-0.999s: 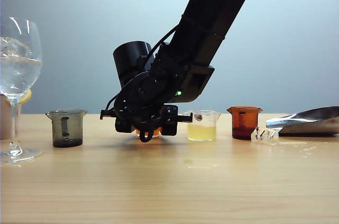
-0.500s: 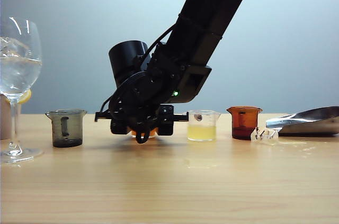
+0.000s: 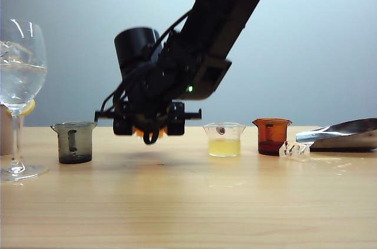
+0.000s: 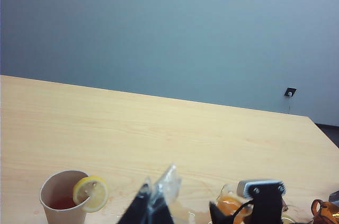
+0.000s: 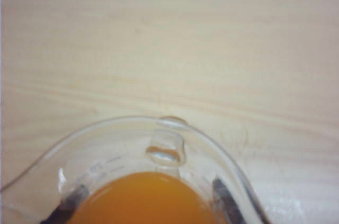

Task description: Pick up the second measuring cup from the left, pour the orange juice inside into the goblet, and finally put the measuring cup back in its original place.

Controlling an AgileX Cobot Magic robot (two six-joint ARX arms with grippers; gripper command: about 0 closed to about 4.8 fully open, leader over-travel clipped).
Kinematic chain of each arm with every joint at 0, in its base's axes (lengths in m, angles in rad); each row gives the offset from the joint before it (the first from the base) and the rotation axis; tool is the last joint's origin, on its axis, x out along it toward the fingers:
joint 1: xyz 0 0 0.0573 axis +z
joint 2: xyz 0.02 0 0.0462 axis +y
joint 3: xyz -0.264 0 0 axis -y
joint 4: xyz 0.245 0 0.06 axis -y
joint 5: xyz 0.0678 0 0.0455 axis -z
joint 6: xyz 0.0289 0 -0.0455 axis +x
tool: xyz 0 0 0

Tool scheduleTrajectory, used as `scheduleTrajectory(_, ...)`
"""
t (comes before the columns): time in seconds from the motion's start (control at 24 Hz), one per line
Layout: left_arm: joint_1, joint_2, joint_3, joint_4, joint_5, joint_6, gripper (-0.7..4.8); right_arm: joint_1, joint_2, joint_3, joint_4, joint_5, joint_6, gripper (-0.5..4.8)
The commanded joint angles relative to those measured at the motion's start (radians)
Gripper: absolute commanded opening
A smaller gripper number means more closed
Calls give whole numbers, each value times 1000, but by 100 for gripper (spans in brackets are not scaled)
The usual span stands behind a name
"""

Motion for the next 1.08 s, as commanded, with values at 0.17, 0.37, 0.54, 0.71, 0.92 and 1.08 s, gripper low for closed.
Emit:
scheduleTrajectory(0.17,0,0,6,-6,0,6,-6,5,-83,4,18,-16,-61,-1)
scheduleTrajectory(0.37,0,0,6,-7,1,6,-6,-1,-196,4,2,-70,-134,-1)
scheduleTrajectory(0.54,0,0,6,-23,2,6,-6,-10,-279,5,-14,-159,-173,-1)
scheduleTrajectory(0.71,0,0,6,-68,32,65,-6,-24,-351,4,-78,-319,-254,-1)
scheduleTrajectory(0.92,0,18,6,-126,84,137,-6,-52,-398,5,-114,-523,-298,-1)
scheduleTrajectory(1.08,0,54,6,-152,155,134,-6,-61,-404,8,-117,-626,-302,-1)
